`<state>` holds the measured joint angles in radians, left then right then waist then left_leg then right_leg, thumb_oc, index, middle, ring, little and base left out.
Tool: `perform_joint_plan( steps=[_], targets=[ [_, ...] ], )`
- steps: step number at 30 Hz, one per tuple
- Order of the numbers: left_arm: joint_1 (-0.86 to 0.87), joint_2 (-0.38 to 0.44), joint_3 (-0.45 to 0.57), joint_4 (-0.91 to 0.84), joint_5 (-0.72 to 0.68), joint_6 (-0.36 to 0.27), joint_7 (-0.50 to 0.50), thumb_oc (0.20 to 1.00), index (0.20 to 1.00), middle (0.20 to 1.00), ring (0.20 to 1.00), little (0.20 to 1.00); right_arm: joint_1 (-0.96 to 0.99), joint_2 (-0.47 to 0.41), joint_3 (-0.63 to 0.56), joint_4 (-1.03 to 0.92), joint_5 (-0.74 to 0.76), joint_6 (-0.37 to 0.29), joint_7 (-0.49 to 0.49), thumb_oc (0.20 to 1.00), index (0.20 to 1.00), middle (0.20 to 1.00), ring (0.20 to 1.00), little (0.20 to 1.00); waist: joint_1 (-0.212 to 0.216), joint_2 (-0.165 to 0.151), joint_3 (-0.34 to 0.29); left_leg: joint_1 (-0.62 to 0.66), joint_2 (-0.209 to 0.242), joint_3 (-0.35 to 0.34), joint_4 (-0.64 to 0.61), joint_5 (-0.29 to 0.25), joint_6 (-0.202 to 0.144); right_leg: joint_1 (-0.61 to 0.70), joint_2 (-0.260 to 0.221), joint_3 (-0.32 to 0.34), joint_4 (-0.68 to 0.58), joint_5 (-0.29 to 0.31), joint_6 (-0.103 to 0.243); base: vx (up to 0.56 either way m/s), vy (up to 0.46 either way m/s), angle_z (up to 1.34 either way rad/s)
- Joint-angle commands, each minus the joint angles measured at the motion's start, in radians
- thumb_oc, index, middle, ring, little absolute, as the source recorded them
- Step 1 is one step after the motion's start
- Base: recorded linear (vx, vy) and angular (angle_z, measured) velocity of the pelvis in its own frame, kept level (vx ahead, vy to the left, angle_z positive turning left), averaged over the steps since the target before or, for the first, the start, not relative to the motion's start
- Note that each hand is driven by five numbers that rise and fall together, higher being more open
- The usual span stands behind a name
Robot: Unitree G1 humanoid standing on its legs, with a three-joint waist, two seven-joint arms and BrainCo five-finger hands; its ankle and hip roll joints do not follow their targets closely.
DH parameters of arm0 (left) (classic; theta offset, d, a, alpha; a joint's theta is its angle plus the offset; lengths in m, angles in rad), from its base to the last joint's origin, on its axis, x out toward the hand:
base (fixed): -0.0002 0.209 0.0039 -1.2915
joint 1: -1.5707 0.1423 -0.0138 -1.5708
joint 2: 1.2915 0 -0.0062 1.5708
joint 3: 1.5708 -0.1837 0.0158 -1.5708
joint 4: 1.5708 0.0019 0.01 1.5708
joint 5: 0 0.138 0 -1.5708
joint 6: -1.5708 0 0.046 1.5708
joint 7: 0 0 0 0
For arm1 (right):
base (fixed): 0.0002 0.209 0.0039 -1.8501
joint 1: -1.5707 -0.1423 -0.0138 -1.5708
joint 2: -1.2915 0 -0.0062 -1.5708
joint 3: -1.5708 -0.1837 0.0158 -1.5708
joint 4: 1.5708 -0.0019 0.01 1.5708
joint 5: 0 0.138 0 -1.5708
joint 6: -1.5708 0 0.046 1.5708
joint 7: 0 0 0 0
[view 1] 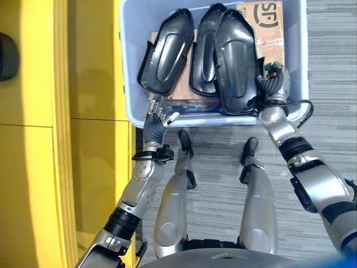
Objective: Move parts from the plastic box to the shelf.
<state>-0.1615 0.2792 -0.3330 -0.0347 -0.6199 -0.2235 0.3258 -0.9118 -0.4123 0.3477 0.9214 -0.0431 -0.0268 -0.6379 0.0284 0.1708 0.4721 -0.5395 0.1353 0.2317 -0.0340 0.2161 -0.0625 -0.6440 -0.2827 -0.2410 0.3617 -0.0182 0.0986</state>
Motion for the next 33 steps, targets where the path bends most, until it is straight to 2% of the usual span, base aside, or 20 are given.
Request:
perform_joint_plan(
  steps=[1, 13, 21, 22, 24, 26, 33],
  targets=[
    [-0.055, 0.039, 0.003, -0.066, 0.001, -0.056, -0.007, 1.000, 1.000, 1.000, 1.000, 1.000, 0.087, 0.124, 0.082, 0.071, 0.025, 0.064, 0.123, 0.200, 0.200, 0.200, 0.200, 0.200, 0.043, -0.041, 0.048, 0.095, 0.016, -0.020, 0.092, -0.129, -0.059, 0.055, -0.063, -0.024, -0.105, 0.090, 0.084, 0.00, 0.000, 0.00],
    [-0.057, 0.027, 0.020, -0.055, 0.004, -0.043, 0.004, 1.000, 1.000, 1.000, 1.000, 1.000, 0.157, 0.088, 0.036, -0.068, 0.048, 0.062, 0.099, 0.200, 0.200, 0.200, 0.200, 0.200, 0.021, -0.050, 0.048, 0.146, 0.008, -0.027, 0.079, -0.134, -0.053, 0.099, -0.061, -0.002, -0.116, 0.089, 0.081, 0.00, 0.005, 0.03],
    [-0.024, 0.031, 0.062, -0.052, 0.010, -0.024, 0.005, 1.000, 1.000, 1.000, 1.000, 1.000, 0.274, 0.017, -0.074, -0.414, 0.037, 0.039, 0.057, 0.200, 0.200, 0.200, 0.200, 0.200, -0.005, -0.076, 0.047, 0.221, 0.019, -0.012, 0.056, -0.133, -0.060, 0.157, -0.041, 0.005, -0.148, 0.100, 0.085, -0.02, -0.012, -0.06],
    [-0.015, 0.026, 0.067, -0.053, 0.010, -0.021, 0.005, 1.000, 1.000, 1.000, 1.000, 1.000, 0.312, 0.012, -0.105, -0.514, 0.031, 0.026, 0.051, 0.200, 0.200, 0.200, 0.200, 0.200, -0.014, -0.084, 0.037, 0.226, 0.023, -0.003, 0.049, -0.113, -0.054, 0.162, -0.038, 0.001, -0.160, 0.123, 0.075, -0.06, -0.033, -0.07],
    [-0.005, 0.025, 0.075, -0.055, 0.012, -0.014, 0.003, 1.000, 1.000, 1.000, 1.000, 1.000, 0.353, 0.011, -0.127, -0.589, 0.026, 0.008, 0.056, 0.200, 0.200, 0.200, 0.200, 0.200, -0.021, -0.091, 0.025, 0.243, 0.026, 0.001, 0.038, -0.111, -0.056, 0.179, -0.034, 0.001, -0.172, 0.124, 0.078, -0.03, -0.015, -0.01],
    [0.022, 0.025, 0.087, -0.054, 0.011, -0.007, -0.008, 1.000, 1.000, 1.000, 1.000, 1.000, 0.428, 0.016, -0.150, -0.703, 0.056, -0.034, 0.093, 0.200, 0.200, 0.200, 0.200, 0.200, -0.030, -0.102, 0.001, 0.278, 0.030, 0.005, 0.018, -0.107, -0.060, 0.211, -0.025, 0.001, -0.190, 0.126, 0.080, 0.03, -0.035, -0.13],
    [0.135, 0.038, 0.143, -0.052, 0.003, 0.024, -0.063, 1.000, 1.000, 1.000, 1.000, 1.000, 0.611, 0.011, -0.194, -0.919, 0.144, -0.108, 0.214, 0.200, 0.200, 0.200, 0.200, 0.200, -0.047, -0.114, -0.078, 0.387, 0.057, 0.018, -0.031, -0.091, -0.078, 0.316, -0.001, -0.006, -0.224, 0.115, 0.077, 0.04, -0.042, -0.09]
  ],
)
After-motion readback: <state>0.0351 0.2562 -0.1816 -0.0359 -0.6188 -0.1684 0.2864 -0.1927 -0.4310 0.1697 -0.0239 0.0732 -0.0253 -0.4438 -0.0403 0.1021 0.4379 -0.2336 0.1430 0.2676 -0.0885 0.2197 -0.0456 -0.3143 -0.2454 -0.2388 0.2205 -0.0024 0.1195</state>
